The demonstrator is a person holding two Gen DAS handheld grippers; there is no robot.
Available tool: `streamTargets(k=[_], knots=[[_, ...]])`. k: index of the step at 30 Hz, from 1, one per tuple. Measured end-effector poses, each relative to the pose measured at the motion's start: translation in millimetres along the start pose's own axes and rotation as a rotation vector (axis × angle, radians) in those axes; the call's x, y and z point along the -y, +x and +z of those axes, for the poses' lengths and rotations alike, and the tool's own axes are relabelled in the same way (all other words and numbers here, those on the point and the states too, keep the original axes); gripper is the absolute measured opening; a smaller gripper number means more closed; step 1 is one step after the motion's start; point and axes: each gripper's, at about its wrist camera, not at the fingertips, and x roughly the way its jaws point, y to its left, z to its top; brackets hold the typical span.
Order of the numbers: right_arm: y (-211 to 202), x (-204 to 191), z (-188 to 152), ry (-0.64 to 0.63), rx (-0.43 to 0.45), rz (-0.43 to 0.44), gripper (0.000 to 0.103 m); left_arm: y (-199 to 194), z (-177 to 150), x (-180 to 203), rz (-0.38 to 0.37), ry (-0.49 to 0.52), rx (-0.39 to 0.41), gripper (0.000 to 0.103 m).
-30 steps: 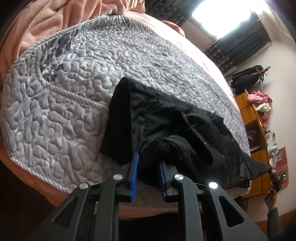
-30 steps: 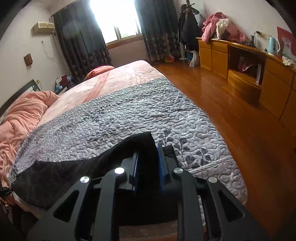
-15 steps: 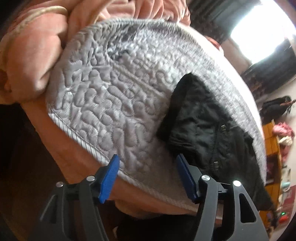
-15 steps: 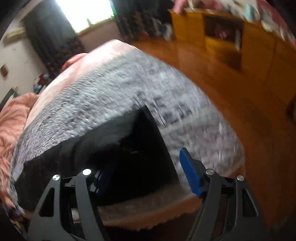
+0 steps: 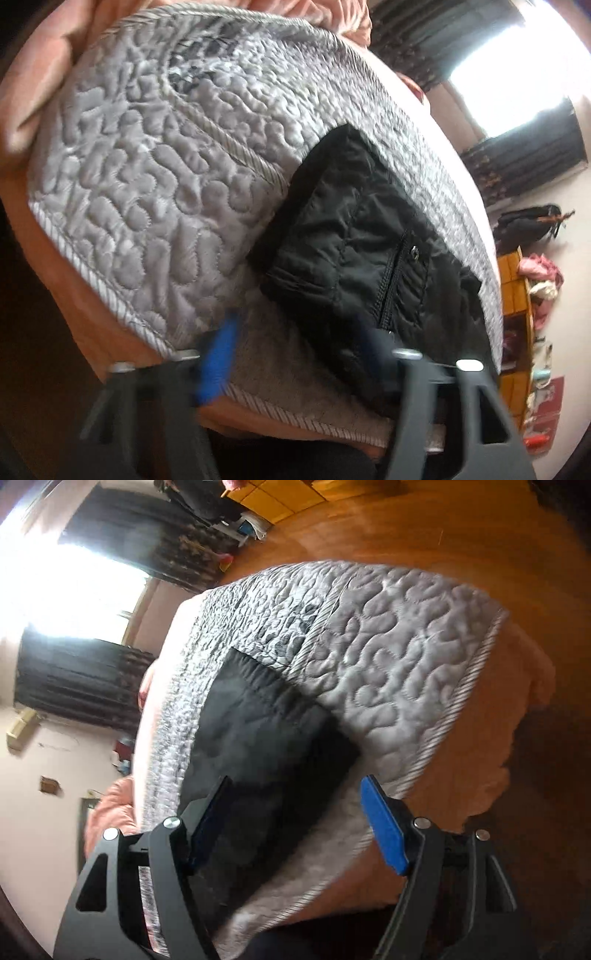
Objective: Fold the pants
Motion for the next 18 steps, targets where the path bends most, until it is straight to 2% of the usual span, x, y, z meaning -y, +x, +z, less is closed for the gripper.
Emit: streamTargets(k=[1, 2, 6, 11, 13, 14, 15, 18], knots=[[6, 1, 1, 0.028, -0.002, 0.017, 0.07, 3, 0, 3, 0.005, 0.009, -0.012, 0.031], [10, 0, 5, 0.042, -0.002, 0.03, 0.07, 4, 0, 7, 0.014, 0.02, -0.014, 0.028], [25, 5, 11, 0.102, 0.002, 0.075, 0.059, 5, 2, 21, 0.077, 0.05, 0.008, 0.024], [43, 15, 16, 0.152, 0.0, 0.043, 0.055, 5, 5, 25, 0.102, 0.044, 0.015, 0.023], [47, 17, 18, 0.158, 0.004, 0.074, 0.039, 4, 7, 27, 0.11, 0.046, 0.025, 0.021], [49, 17, 18, 0.161, 0.004, 0.076, 0.035, 2, 8, 29, 0.111, 0.047, 0.035, 0.021], [49, 17, 19, 0.16, 0.002, 0.081, 0.023, 1, 10, 31, 0.11, 0.046, 0.046, 0.021], [50, 8, 18, 0.121, 0.001, 0.079, 0.017, -5, 17, 30, 0.102, 0.038, 0.065, 0.02]])
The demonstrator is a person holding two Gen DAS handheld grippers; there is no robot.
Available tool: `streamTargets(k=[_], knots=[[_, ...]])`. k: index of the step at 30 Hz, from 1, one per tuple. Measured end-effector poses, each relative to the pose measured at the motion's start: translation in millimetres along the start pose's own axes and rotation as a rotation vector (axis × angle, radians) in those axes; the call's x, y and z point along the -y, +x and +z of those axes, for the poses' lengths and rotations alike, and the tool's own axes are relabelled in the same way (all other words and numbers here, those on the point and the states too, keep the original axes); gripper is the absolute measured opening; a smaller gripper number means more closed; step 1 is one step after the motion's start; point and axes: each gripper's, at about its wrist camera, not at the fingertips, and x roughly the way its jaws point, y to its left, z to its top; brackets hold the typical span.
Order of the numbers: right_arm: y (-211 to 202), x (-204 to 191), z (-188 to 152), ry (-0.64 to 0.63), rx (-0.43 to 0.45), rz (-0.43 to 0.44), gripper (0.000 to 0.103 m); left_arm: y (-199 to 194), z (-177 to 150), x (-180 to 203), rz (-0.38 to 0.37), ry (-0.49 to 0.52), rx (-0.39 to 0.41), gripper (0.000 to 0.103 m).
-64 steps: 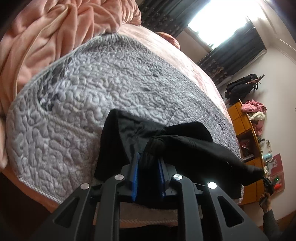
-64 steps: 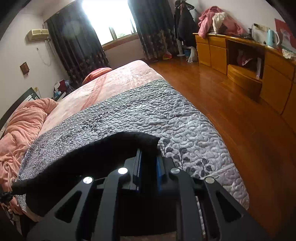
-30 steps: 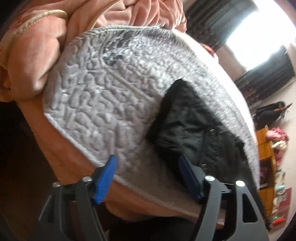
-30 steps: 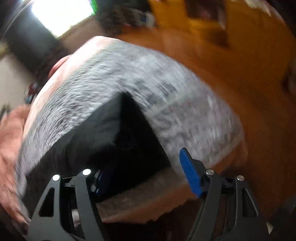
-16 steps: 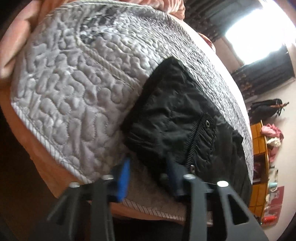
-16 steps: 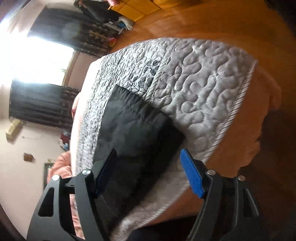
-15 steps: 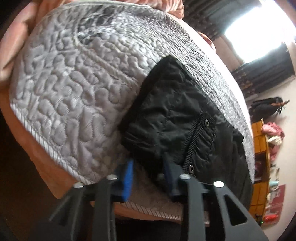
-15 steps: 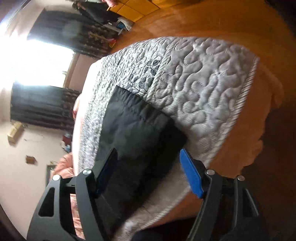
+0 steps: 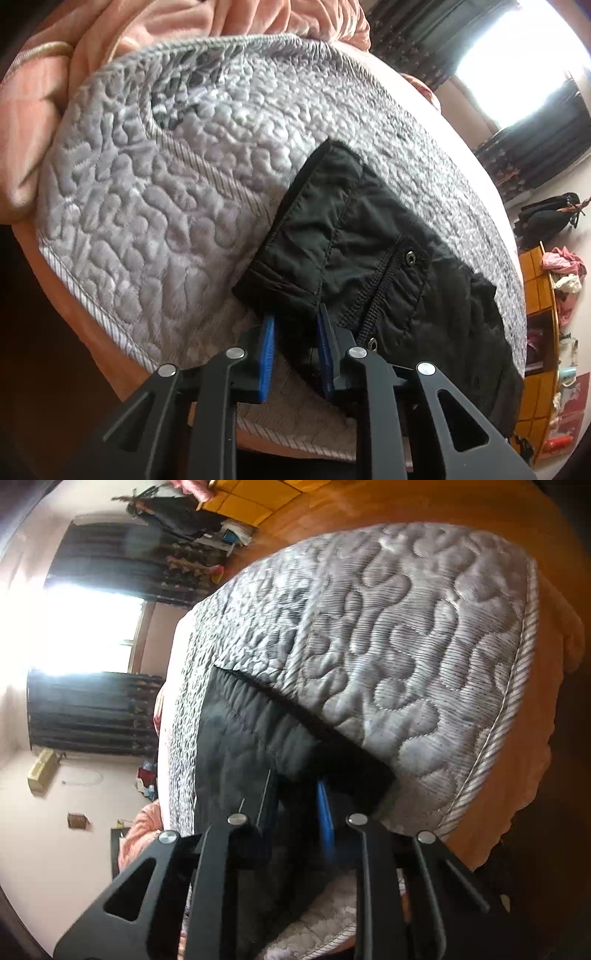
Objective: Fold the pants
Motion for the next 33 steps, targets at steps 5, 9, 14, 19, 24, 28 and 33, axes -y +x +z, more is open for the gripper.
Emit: streamTargets(k=[5, 9, 14, 19, 24, 28, 33], knots=[[-8, -7, -5, -0.026, 0.014, -0.002, 0.013, 2, 7, 0, 0.008, 0.004, -0.006, 0.02], [-11, -3, -16, -0.04, 0.021, -0.029, 0.013, 5, 12, -3, 0.009, -0.01, -0.002, 0.02], [-11, 7, -23, -0.031, 0.018, -0.043, 0.012, 8, 19, -4, 0.01, -0.008, -0.006, 0.02], [-3, 9, -17, -0.045, 0.007, -0.066, 0.012, 10, 17, -6, 0.01, -0.004, -0.012, 0.02], [6, 12, -19, -0.078, -0.009, -0.117, 0.015, 15, 11, -8, 0.02, -0.007, -0.024, 0.02], [-19, -3, -20, -0.121, 0.043, -0.155, 0.038, -2, 7, 0, 0.061, 0.02, 0.011, 0.029], [-43, -32, -26, -0.21, 0.094, -0.152, 0.038, -52, -16, 16, 0.156, 0.073, 0.243, 0.081]])
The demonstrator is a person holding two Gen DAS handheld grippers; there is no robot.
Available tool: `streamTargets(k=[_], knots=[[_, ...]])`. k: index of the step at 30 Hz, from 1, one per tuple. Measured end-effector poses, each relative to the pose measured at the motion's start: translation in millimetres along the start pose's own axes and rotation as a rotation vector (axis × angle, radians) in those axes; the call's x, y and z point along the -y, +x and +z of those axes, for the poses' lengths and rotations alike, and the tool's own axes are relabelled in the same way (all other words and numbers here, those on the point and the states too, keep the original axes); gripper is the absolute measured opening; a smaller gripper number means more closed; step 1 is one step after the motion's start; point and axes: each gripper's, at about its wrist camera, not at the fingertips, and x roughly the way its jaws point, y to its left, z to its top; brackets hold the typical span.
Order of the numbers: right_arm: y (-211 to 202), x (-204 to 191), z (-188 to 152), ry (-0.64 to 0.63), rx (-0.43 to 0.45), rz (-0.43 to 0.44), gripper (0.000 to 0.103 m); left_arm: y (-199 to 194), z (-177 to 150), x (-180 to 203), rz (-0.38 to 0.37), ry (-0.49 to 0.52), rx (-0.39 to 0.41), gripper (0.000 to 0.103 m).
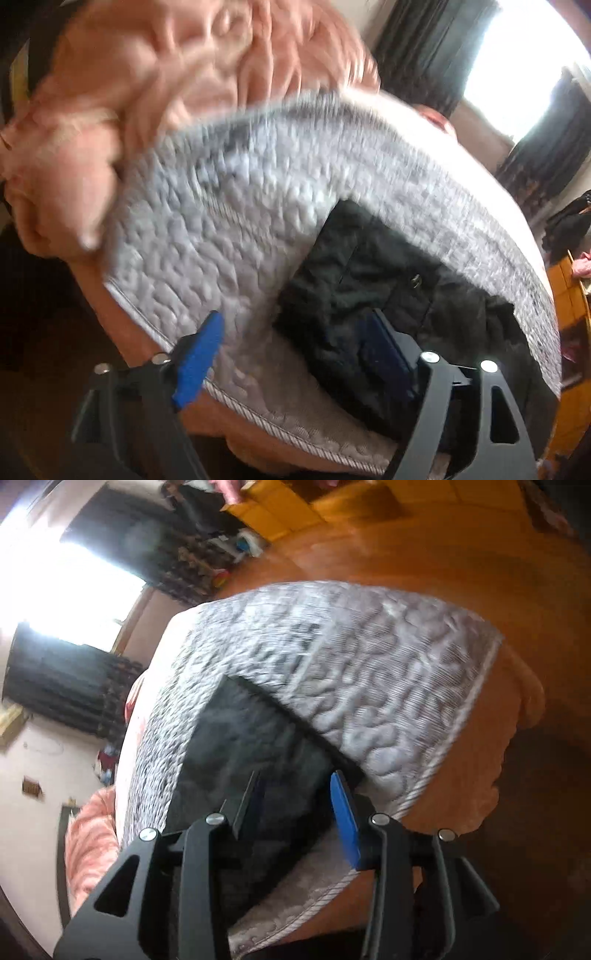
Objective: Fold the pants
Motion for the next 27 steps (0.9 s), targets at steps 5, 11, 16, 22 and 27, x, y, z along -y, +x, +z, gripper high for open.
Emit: streamTargets(k=[5, 11, 16, 22, 27], knots=[[29, -21, -9, -0.066, -0.06, 0.021, 0.038, -3, -17, 25, -0.062, 0.04, 0.002, 0.086], [55, 6, -12, -0.019, -0.111, -0.051, 0.009, 26, -44, 57, -0.094, 0.098, -0.069, 0.086], [28, 32, -3, 0.069, -0.034, 0.019, 0.049, 39, -59, 63, -0.105, 0.094, -0.074, 0.088], [36, 69, -1, 0.257, -0.027, 0.204, 0.051, 48, -64, 70, -0.091, 0.083, -0.094, 0.089], [47, 77, -9, 0.276, -0.041, 0.242, 0.054, 46, -66, 77, -0.075, 0.092, -0.084, 0.09]])
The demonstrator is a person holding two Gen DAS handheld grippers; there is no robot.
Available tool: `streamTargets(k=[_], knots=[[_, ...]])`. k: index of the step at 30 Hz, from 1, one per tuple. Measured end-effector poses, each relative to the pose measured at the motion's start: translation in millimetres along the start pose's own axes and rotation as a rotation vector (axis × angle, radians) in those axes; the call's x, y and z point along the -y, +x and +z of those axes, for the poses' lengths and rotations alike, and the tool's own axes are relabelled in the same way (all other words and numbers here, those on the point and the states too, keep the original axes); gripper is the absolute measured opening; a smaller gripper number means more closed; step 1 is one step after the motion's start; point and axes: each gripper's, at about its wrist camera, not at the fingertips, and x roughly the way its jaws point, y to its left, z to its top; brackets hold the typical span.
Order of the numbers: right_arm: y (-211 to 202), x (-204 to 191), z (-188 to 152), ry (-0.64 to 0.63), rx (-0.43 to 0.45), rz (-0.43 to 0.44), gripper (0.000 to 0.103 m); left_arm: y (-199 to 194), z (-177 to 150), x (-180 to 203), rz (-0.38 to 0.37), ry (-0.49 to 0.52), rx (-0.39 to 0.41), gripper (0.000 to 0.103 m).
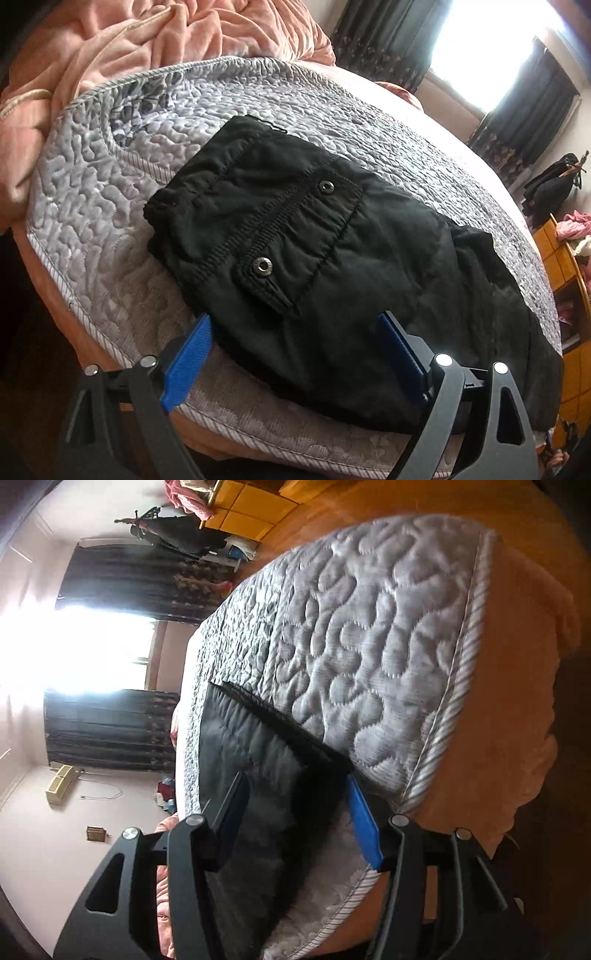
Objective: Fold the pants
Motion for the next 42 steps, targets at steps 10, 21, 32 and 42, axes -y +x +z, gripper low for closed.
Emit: streamTargets(k=[10, 21, 32, 42], knots=[[-5, -7, -8, -0.017, -0.035, 0.222, 0.054, -1, 0, 4, 0.01, -0.012, 0.012, 0.09], [10, 10, -12, -0.003, -0.045, 0.211, 0.053, 6, 0, 3, 0.033, -0.003, -0.024, 0.091], [6, -36, -14, -0.105, -0.025, 0.169, 0.017, 8, -1, 3, 0.043, 0.002, -0.035, 0.091], [-26, -127, -37, -0.318, 0.029, 0.128, 0.016, 6, -1, 2, 0.028, 0.004, -0.03, 0.091]])
